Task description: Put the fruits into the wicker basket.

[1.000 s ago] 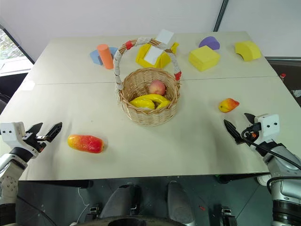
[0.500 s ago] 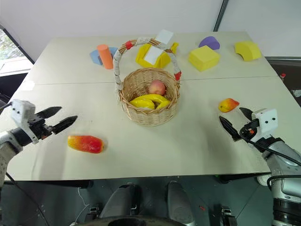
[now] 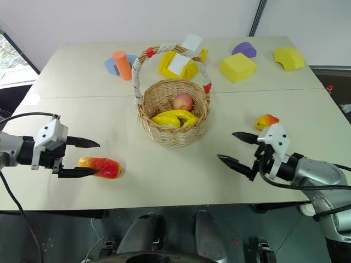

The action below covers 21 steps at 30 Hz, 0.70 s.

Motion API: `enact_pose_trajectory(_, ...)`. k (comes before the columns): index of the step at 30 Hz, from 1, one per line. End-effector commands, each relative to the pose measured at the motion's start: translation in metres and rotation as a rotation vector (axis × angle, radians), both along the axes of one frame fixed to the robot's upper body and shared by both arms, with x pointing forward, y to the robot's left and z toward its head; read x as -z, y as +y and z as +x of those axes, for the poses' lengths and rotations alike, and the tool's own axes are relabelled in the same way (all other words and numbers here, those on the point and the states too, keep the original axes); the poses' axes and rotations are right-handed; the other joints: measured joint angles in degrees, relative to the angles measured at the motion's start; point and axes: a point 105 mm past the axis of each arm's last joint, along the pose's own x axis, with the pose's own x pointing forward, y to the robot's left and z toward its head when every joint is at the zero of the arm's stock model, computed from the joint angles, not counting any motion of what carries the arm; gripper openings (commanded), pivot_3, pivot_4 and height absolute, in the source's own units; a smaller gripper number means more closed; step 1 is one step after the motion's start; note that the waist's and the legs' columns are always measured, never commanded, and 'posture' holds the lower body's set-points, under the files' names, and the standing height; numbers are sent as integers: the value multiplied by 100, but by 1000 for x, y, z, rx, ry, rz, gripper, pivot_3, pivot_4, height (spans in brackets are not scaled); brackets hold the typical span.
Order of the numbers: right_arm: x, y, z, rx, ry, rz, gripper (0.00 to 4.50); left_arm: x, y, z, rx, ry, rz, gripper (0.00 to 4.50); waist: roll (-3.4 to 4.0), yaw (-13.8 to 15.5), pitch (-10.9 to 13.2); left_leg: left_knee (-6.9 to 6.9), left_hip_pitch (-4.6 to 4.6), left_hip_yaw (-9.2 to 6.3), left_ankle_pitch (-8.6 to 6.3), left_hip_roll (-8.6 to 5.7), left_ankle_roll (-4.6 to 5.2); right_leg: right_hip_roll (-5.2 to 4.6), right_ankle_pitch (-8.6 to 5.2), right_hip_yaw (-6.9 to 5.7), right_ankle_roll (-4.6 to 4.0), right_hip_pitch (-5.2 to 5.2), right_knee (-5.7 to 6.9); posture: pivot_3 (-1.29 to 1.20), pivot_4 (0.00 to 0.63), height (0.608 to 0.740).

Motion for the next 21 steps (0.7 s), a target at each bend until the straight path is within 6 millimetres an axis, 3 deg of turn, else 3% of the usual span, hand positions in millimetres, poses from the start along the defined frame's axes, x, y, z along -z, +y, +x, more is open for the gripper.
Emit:
enact_pose_trajectory(1,-11,19,-4,-82,-36,9,4446,2,0,-5,140,-15,131,4500,0,-5,0,0,0,1,0,0,0,0,0,0,0,0,0,0,150,740)
enact_pose_trajectory(11,-11,36,-5,-114,-45,26,4446,26,2,2,297,-26,325,4500,-1,-3,1,2,-4,2,-5,-1,10,6,0,-2,1,-1,-2,0,150,740)
enact_pose_trajectory(14,-9,40,-11,-159,-37,24,4500,29,1,7,298,-51,324,3612,0,-22,0,3,-1,5,-5,0,11,12,0,-4,2,-1,1,0,150,740)
enact_pose_trajectory(19,-9,55,-23,-255,-52,21,4500,27,0,7,292,-46,299,1232,0,-27,0,5,0,7,-6,0,13,14,0,-6,3,0,2,0,150,740)
enact_pose_trajectory(21,-9,59,-26,-279,-58,23,4500,25,0,8,281,-68,302,783,0,-18,-1,6,1,6,-6,0,13,13,0,-6,3,1,2,0,150,740)
